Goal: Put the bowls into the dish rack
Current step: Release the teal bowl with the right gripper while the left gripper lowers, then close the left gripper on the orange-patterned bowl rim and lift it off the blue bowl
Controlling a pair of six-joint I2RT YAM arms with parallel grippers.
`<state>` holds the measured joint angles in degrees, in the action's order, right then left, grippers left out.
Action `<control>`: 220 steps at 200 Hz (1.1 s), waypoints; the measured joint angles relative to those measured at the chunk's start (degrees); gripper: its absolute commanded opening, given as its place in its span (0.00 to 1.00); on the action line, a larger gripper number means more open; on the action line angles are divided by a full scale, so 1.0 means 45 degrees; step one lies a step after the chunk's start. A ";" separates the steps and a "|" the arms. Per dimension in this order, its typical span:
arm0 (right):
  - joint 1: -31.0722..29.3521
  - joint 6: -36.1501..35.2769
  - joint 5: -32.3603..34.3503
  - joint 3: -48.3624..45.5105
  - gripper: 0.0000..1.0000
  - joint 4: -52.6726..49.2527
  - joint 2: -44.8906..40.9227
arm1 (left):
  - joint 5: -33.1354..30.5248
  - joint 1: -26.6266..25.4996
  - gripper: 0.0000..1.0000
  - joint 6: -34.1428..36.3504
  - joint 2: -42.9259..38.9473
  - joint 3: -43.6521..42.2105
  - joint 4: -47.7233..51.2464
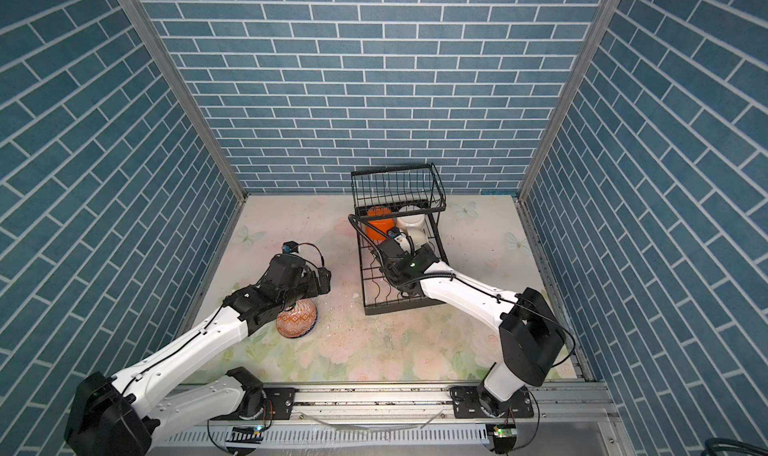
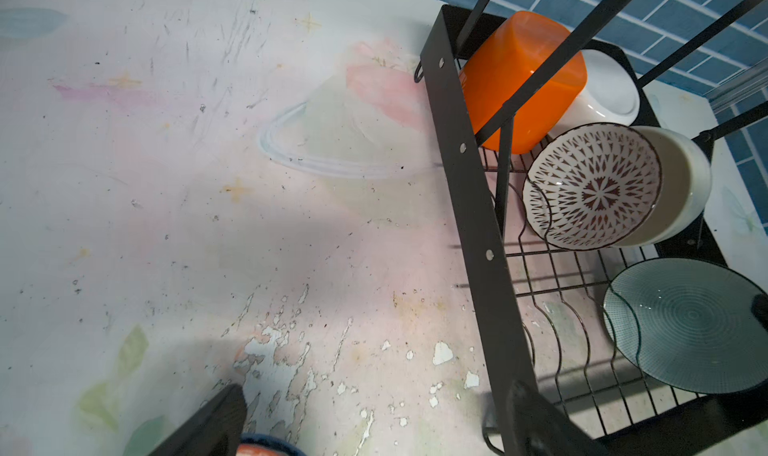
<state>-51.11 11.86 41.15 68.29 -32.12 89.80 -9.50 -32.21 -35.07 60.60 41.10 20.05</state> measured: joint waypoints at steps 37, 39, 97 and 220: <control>0.0000 -0.0267 -0.1370 0.0000 0.81 0.0180 -0.0092 | -0.0223 0.0015 1.00 0.0000 0.0000 0.0053 0.0525; 0.0000 -0.0287 -0.1462 0.0000 0.81 0.0189 -0.0102 | -0.0228 0.0015 1.00 -0.0005 0.0005 0.0058 0.0554; 0.0000 -0.0403 -0.3400 0.0019 0.81 0.0311 -0.0204 | -0.0816 0.0015 1.00 -0.0029 0.0087 0.1253 0.2404; 0.0000 -0.0379 -0.6222 0.0029 0.81 0.0845 -0.0427 | -0.1554 0.0019 1.00 -0.0996 -0.0393 0.2268 0.7820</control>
<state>-51.11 10.15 13.15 68.42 -28.32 87.88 -16.49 -32.12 -39.55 58.83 51.31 55.24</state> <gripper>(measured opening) 0.807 0.996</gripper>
